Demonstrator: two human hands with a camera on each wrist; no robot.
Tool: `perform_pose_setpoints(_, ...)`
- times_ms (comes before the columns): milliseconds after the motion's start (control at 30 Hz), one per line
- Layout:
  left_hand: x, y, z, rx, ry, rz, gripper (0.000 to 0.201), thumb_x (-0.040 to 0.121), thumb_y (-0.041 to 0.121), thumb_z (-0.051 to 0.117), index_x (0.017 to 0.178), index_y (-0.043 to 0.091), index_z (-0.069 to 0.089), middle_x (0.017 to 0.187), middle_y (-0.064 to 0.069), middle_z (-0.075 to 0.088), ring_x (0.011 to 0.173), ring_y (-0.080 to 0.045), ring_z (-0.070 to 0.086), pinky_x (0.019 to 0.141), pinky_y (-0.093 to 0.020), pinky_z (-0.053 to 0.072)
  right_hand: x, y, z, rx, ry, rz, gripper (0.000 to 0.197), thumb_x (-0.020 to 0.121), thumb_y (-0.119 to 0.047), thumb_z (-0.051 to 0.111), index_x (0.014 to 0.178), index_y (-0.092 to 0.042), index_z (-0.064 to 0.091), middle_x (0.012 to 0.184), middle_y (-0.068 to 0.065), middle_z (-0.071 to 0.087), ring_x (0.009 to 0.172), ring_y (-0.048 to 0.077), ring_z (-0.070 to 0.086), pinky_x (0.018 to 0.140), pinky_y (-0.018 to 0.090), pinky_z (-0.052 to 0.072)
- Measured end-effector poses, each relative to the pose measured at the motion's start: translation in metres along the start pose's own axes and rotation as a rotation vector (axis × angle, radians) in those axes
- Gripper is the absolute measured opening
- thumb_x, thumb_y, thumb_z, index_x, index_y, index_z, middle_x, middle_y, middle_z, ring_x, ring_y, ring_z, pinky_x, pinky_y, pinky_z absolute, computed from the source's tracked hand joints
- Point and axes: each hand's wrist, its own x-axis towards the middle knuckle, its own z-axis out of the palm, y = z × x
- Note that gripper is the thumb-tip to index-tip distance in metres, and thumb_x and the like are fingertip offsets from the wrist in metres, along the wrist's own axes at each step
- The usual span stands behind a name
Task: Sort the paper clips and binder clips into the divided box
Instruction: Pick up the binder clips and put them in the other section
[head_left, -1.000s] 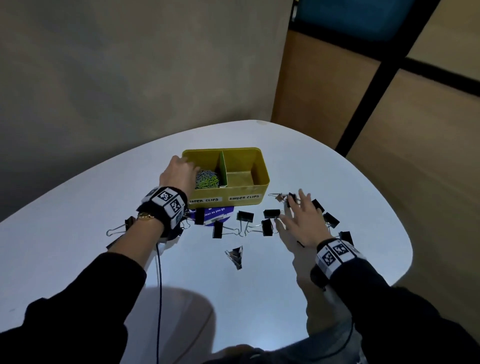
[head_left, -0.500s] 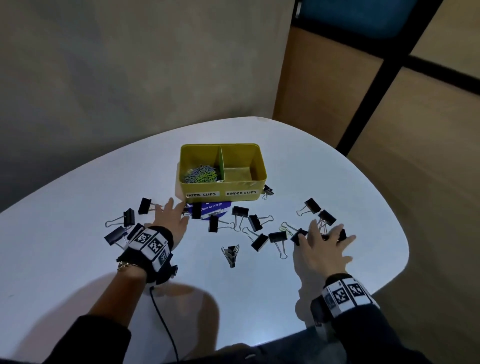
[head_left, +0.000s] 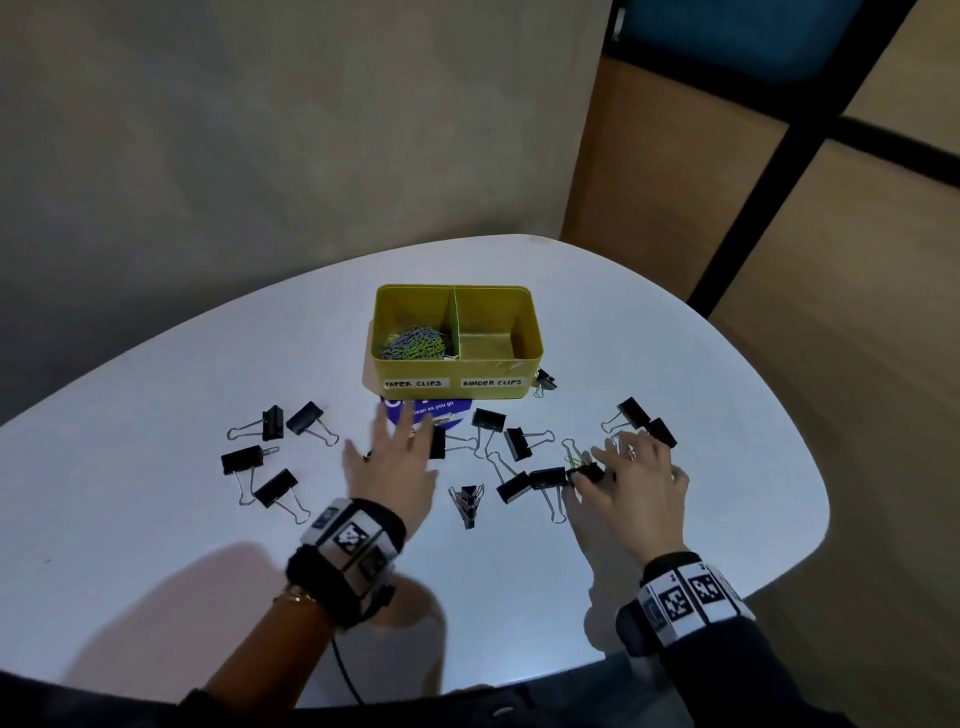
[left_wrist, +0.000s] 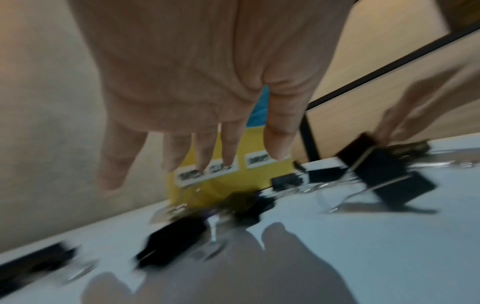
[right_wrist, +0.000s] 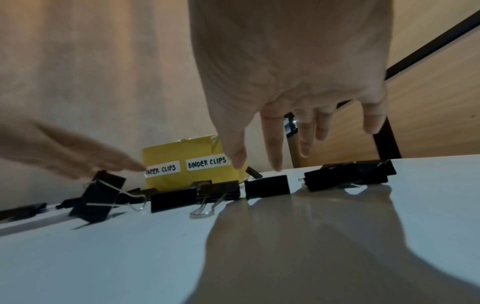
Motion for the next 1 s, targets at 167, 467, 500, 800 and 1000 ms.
perform_pose_setpoints(167, -0.004, 0.058, 0.015, 0.122, -0.127, 0.432, 0.059, 0.100, 0.041, 0.032, 0.151, 0.036, 0.003, 0.161, 0.007, -0.012, 0.147, -0.020, -0.021, 0.113, -0.063, -0.008, 0.004, 0.011, 0.006, 0.089, 0.021, -0.062, 0.025, 0.082, -0.028, 0.069, 0.107, -0.029, 0.072, 0.115, 0.000, 0.065, 0.110, 0.024, 0.059, 0.080, 0.039, 0.051)
perform_pose_setpoints(467, 0.001, 0.078, 0.034, 0.348, -0.275, 0.455, 0.065, 0.099, 0.050, 0.023, 0.152, 0.024, -0.005, 0.160, 0.009, -0.016, 0.148, -0.018, -0.018, 0.109, -0.071, 0.001, 0.015, 0.017, 0.012, -0.122, -0.015, -0.264, 0.021, 0.085, -0.039, 0.065, 0.106, -0.038, 0.068, 0.126, 0.002, 0.056, 0.120, 0.026, 0.046, 0.086, 0.044, 0.040)
perform_pose_setpoints(500, -0.001, 0.075, 0.034, 0.346, -0.273, 0.439, 0.065, 0.099, 0.049, 0.023, 0.152, 0.024, -0.006, 0.160, 0.010, -0.017, 0.148, -0.018, -0.017, 0.109, -0.071, 0.002, 0.017, 0.016, 0.013, -0.116, -0.030, -0.239, 0.021, 0.083, -0.041, 0.066, 0.103, -0.038, 0.070, 0.125, 0.000, 0.057, 0.121, 0.025, 0.044, 0.087, 0.044, 0.037)
perform_pose_setpoints(800, -0.011, 0.028, 0.036, 0.102, 0.024, -0.069, 0.089, 0.085, 0.074, 0.012, 0.151, 0.020, -0.014, 0.160, -0.011, -0.017, 0.147, -0.037, -0.014, 0.112, -0.066, 0.001, 0.035, -0.003, 0.020, -0.065, -0.013, -0.196, 0.007, 0.084, -0.029, 0.065, 0.081, -0.027, 0.071, 0.103, -0.005, 0.063, 0.110, 0.024, 0.044, 0.085, 0.040, 0.033)
perform_pose_setpoints(1000, 0.002, -0.020, 0.027, -0.154, -0.066, -0.226, 0.098, 0.077, 0.083, 0.010, 0.151, 0.023, -0.014, 0.161, -0.008, -0.014, 0.146, -0.038, -0.014, 0.118, -0.057, 0.005, 0.033, -0.016, 0.024, -0.221, -0.043, -0.277, 0.013, 0.083, -0.028, 0.063, 0.087, -0.016, 0.069, 0.096, 0.005, 0.064, 0.097, 0.030, 0.051, 0.078, 0.043, 0.038)
